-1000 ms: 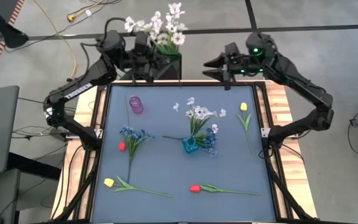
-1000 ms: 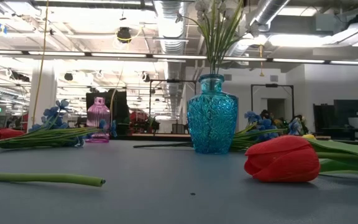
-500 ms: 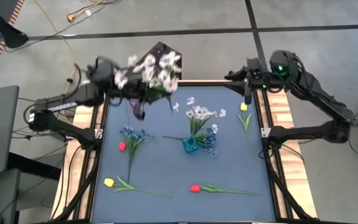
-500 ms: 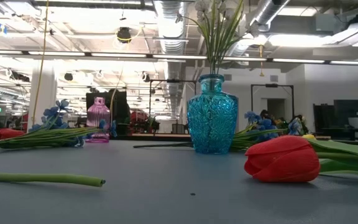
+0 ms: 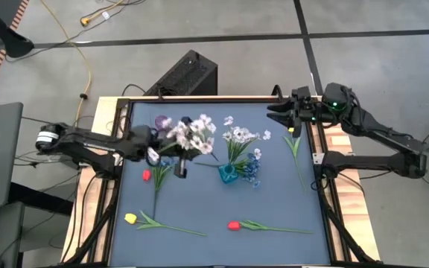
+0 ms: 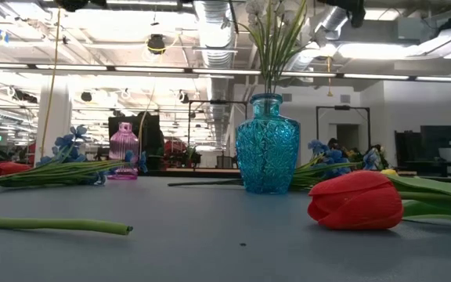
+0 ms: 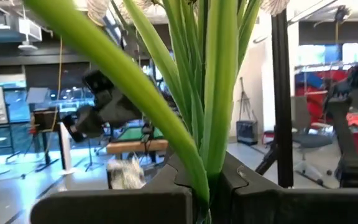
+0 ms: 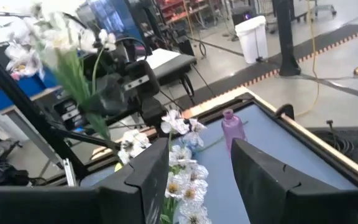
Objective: Sort flowers into vase by color
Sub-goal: Put the top white flower into the blue vase
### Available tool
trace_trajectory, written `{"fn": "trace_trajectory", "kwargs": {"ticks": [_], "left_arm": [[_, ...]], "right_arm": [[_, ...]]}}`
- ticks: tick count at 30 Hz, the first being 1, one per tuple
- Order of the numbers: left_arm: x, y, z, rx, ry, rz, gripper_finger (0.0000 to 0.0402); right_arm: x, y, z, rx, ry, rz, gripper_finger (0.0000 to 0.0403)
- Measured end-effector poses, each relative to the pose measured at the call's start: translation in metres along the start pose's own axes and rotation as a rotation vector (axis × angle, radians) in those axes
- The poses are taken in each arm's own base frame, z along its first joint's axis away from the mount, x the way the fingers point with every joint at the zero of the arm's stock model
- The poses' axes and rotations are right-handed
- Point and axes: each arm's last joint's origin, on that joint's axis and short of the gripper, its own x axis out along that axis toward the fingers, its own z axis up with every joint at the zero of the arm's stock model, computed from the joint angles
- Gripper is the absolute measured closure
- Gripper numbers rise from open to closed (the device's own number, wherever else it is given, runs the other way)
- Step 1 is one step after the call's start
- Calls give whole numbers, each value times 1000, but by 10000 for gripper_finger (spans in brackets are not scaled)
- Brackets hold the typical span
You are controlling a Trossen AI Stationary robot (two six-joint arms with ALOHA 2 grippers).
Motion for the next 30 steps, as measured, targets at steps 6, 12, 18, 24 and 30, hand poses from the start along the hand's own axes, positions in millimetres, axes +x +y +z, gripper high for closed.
{"fn": "trace_trajectory", "kwargs": {"ticks": [6, 12, 18, 24, 30], "left_arm": [[14, -1, -41, -23, 77, -7, 401], [21, -1, -60, -36, 63, -8, 401], [24, -2, -71, -43, 60, -10, 401], [24, -1, -75, -10, 92, 7, 401], [23, -1, -77, -2, 120, 10, 401]], "right_arm": [[7, -1, -2, 14, 16, 4, 203], [9, 0, -2, 16, 23, 12, 203], [9, 0, -3, 17, 25, 12, 203], [9, 0, -3, 14, 24, 12, 203], [9, 0, -3, 15, 25, 14, 203]]}}
